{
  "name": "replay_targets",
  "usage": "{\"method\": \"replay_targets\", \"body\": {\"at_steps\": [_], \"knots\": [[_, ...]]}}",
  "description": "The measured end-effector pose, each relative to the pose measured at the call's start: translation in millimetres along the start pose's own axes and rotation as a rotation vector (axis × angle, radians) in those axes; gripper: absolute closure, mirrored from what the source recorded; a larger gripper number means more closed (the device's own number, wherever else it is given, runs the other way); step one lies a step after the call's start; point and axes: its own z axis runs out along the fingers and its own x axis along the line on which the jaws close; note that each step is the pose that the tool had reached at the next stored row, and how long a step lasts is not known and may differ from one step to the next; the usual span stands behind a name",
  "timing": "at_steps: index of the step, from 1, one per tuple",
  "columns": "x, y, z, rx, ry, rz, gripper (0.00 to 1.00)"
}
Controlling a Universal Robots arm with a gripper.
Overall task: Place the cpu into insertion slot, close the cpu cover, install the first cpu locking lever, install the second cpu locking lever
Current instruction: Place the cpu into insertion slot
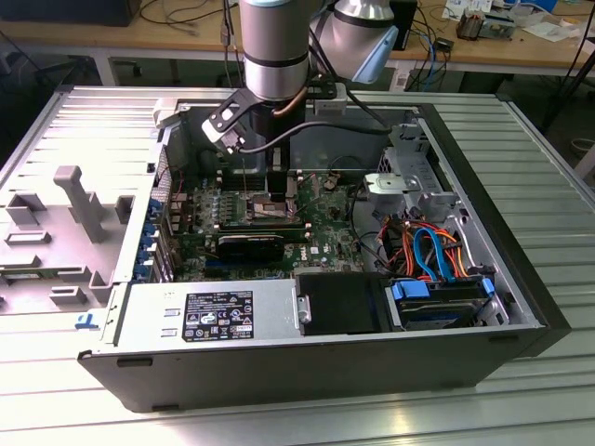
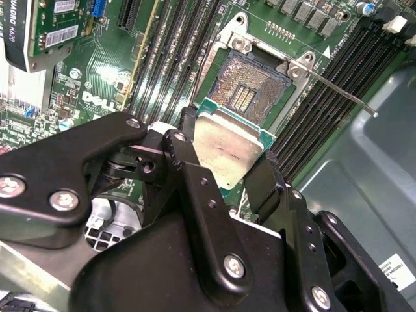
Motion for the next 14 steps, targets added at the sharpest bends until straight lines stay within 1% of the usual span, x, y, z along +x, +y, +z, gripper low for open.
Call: {"method": "replay_targets", "body": {"at_steps": [5,12,14], "knots": [[0.0,-0.3,1.1,0.0000,0.0000,0.000,0.45],[-0.5,-6.8,1.9,0.0000,0.0000,0.000,0.45],[-0.6,-7.5,2.0,0.0000,-0.0010,0.000,0.45]]}}
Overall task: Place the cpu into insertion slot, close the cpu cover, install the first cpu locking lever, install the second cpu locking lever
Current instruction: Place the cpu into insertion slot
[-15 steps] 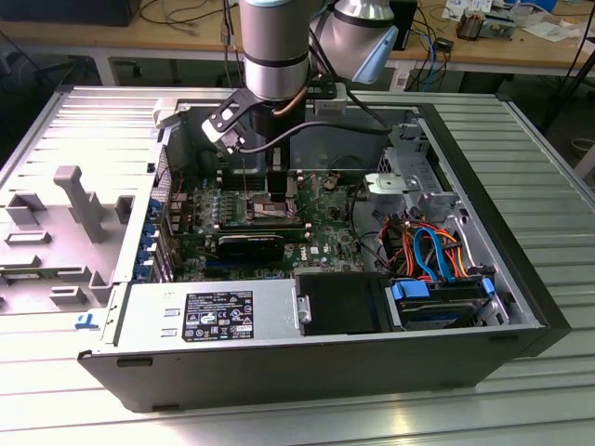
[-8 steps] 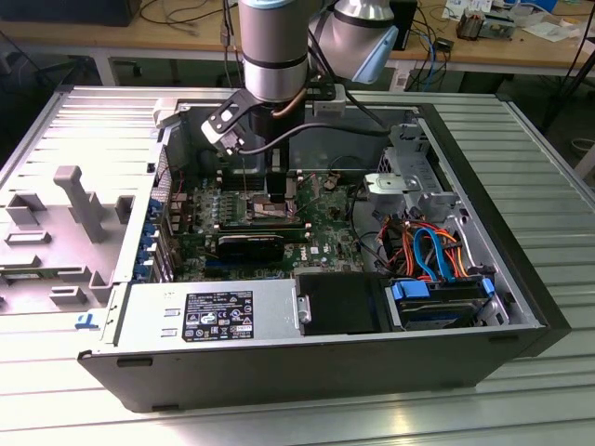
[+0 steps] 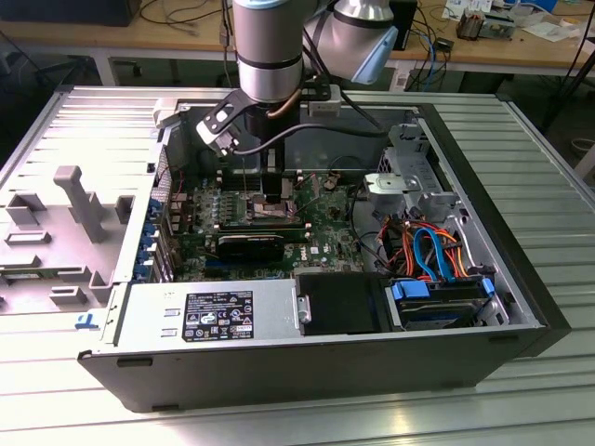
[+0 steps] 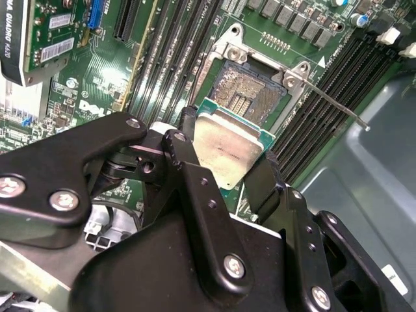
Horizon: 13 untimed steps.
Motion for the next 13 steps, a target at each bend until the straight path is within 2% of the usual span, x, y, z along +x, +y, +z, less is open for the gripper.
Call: {"method": "replay_targets", "body": {"at_steps": [1,2,4,9,10,11,12,13], "knots": [[0.1,-0.4,0.2,-0.0002,-0.0028,0.000,0.45],[0.4,-0.5,0.4,-0.0009,-0.0112,-0.001,0.45],[2.0,-0.6,0.6,-0.0026,-0.0347,-0.003,0.45],[8.4,-1.1,0.9,-0.0075,-0.1041,-0.008,0.45],[9.2,-1.2,0.9,-0.0081,-0.1132,-0.009,0.45],[10.4,-1.3,1.0,-0.0091,-0.1278,-0.010,0.45],[12.3,-1.5,1.4,-0.0100,-0.1361,-0.013,0.45],[12.9,-1.6,1.6,-0.0103,-0.1362,-0.019,0.45]]}}
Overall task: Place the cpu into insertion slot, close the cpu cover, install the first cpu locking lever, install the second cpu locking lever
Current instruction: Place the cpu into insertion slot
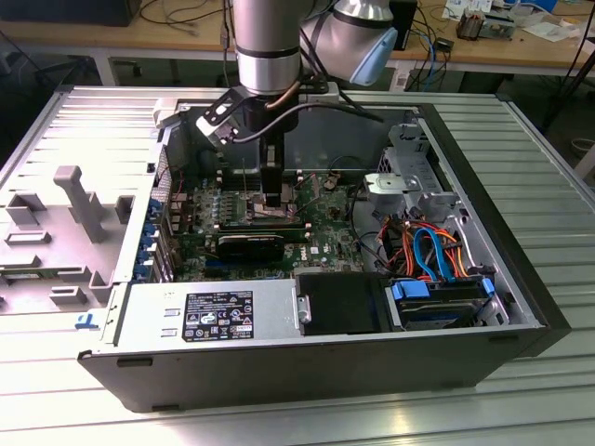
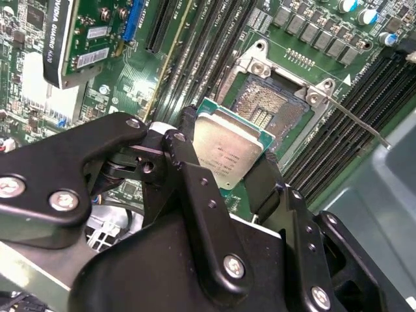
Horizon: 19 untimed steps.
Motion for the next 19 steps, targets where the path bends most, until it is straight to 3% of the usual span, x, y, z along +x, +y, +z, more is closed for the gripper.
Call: {"method": "replay_targets", "body": {"at_steps": [7,19], "knots": [[2.5,-0.3,0.8,-0.0060,0.0027,-0.048,0.45],[3.3,-1.5,2.4,-0.0098,0.0043,-0.078,0.45]]}}
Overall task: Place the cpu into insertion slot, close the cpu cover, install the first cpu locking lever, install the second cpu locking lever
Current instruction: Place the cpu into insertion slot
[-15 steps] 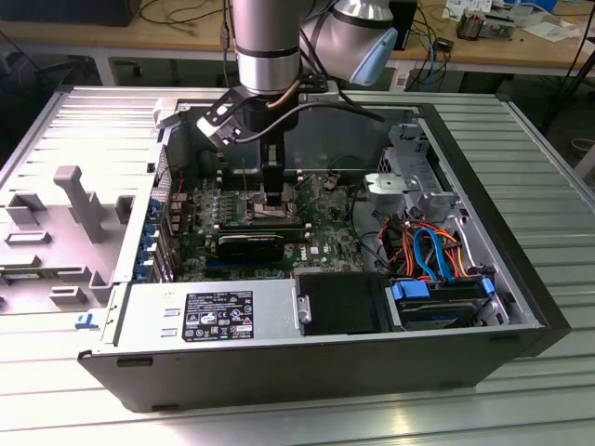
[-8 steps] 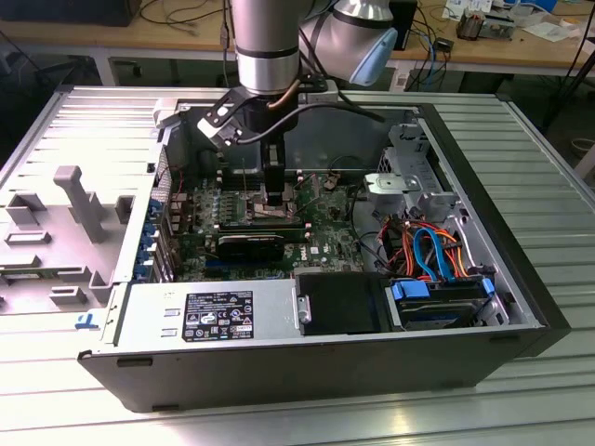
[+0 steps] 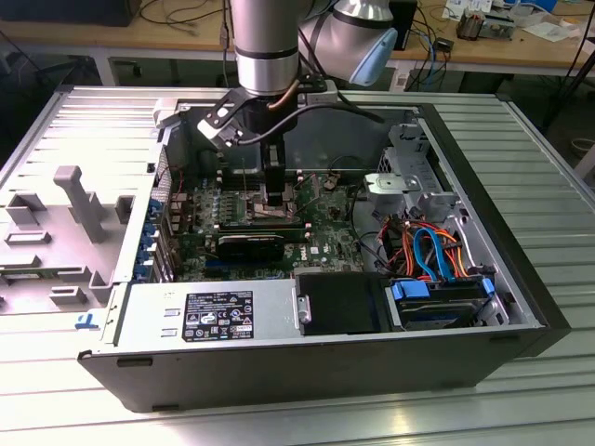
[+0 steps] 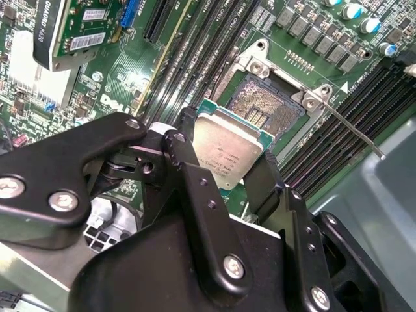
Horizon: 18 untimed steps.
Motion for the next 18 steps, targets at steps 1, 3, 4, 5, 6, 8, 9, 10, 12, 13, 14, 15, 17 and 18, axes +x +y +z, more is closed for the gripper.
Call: {"method": "replay_targets", "body": {"at_steps": [1,3,4,5,6,8,9,10,12,13,14,15,17,18], "knots": [[0.0,0.0,0.1,-0.0002,0.0001,-0.002,0.45],[0.2,0.0,0.6,-0.0006,0.0003,-0.004,0.45],[0.5,-0.1,0.8,-0.0006,0.0004,-0.004,0.45],[1.1,-0.2,1.0,-0.0005,0.0003,-0.004,0.45],[1.8,-0.1,1.1,-0.0006,0.0005,-0.004,0.45],[2.7,-0.1,1.6,-0.0007,0.0044,-0.004,0.45],[2.9,-0.1,1.7,-0.0006,0.0056,-0.004,0.45],[3.2,-0.1,2.1,-0.0007,0.0072,-0.004,0.45],[3.5,-0.2,2.6,-0.0007,0.0089,-0.004,0.45],[3.6,-0.2,2.9,-0.0007,0.0096,-0.004,0.45],[3.7,-0.2,3.1,-0.0008,0.0103,-0.004,0.45],[4.0,-0.2,3.6,-0.0008,0.0113,-0.004,0.45],[4.2,-0.3,4.1,-0.0008,0.0125,-0.004,0.45],[4.2,-0.4,4.5,-0.0008,0.0132,-0.004,0.45]]}}
